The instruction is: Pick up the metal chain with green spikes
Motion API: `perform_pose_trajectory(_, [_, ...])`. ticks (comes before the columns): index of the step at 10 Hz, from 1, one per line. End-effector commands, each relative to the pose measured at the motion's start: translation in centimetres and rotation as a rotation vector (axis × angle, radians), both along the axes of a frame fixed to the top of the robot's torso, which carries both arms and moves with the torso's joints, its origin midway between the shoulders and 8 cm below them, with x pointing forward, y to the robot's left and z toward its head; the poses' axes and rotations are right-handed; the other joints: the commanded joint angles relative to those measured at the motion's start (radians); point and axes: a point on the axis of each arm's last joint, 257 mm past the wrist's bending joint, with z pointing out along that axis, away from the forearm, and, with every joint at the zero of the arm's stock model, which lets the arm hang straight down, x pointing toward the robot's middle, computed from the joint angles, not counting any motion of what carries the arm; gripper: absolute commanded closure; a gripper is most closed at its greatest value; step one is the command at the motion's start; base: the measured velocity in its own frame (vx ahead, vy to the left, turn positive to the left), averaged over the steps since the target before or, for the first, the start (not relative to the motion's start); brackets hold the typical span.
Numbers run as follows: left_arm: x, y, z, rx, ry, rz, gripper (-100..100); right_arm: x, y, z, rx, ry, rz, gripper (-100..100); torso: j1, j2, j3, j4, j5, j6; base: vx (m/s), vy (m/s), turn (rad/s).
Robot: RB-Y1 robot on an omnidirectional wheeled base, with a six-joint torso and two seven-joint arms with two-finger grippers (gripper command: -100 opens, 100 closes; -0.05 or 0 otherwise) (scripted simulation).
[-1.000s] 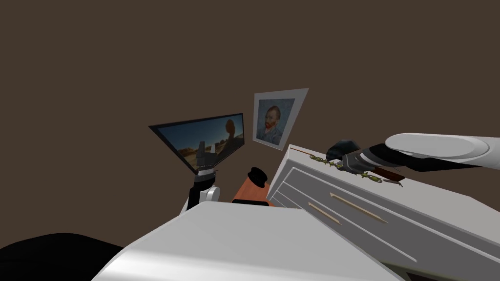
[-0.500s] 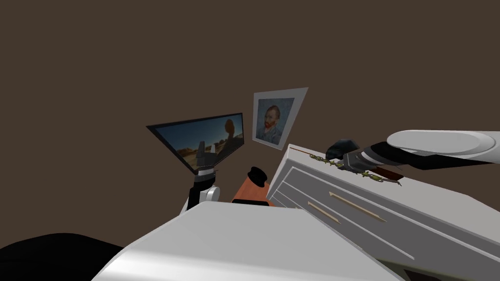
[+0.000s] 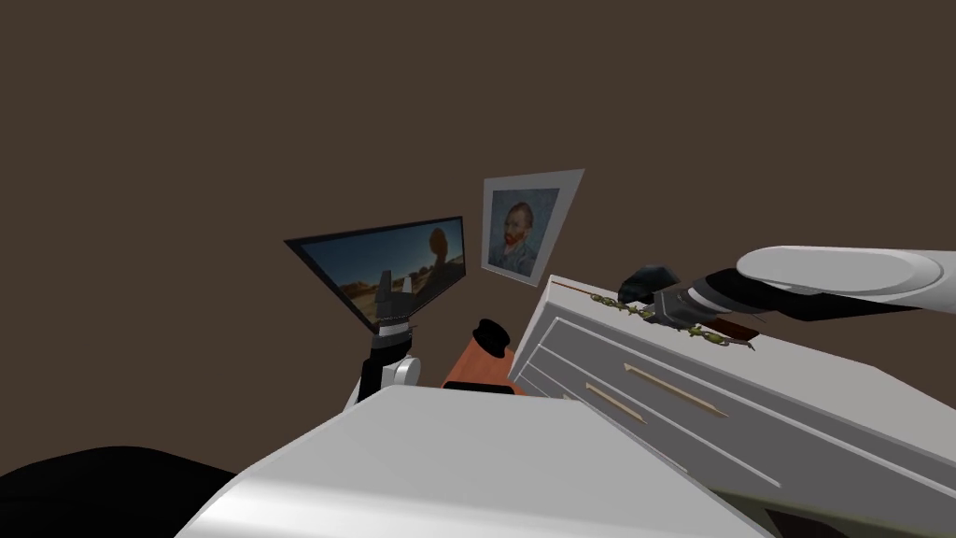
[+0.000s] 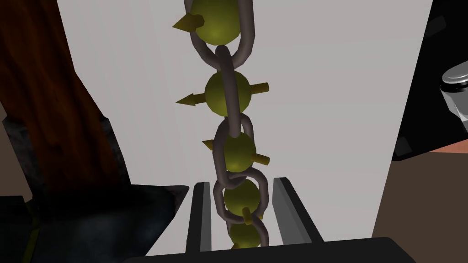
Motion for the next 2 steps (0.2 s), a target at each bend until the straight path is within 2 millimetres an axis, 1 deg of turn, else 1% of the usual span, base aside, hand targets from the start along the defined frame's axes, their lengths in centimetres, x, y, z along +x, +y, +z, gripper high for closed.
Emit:
perform_pose_trajectory(1, [0.00, 0.00, 0.00, 0.000, 0.000, 0.000, 0, 0.00, 0.00, 0.00, 0.000, 0.000, 0.000, 100, 0.000, 0.000, 0.000, 0.000, 0.000, 0.000, 0.000, 0.000, 0.000])
perform_pose_trajectory(2, [0.00, 0.00, 0.00, 0.000, 0.000, 0.000, 0, 0.04, 0.01, 0.04, 0.000, -0.001, 0.001, 0, 0.000, 0.000, 0.000, 0.000, 0.000, 0.000, 0.000, 0.000, 0.000])
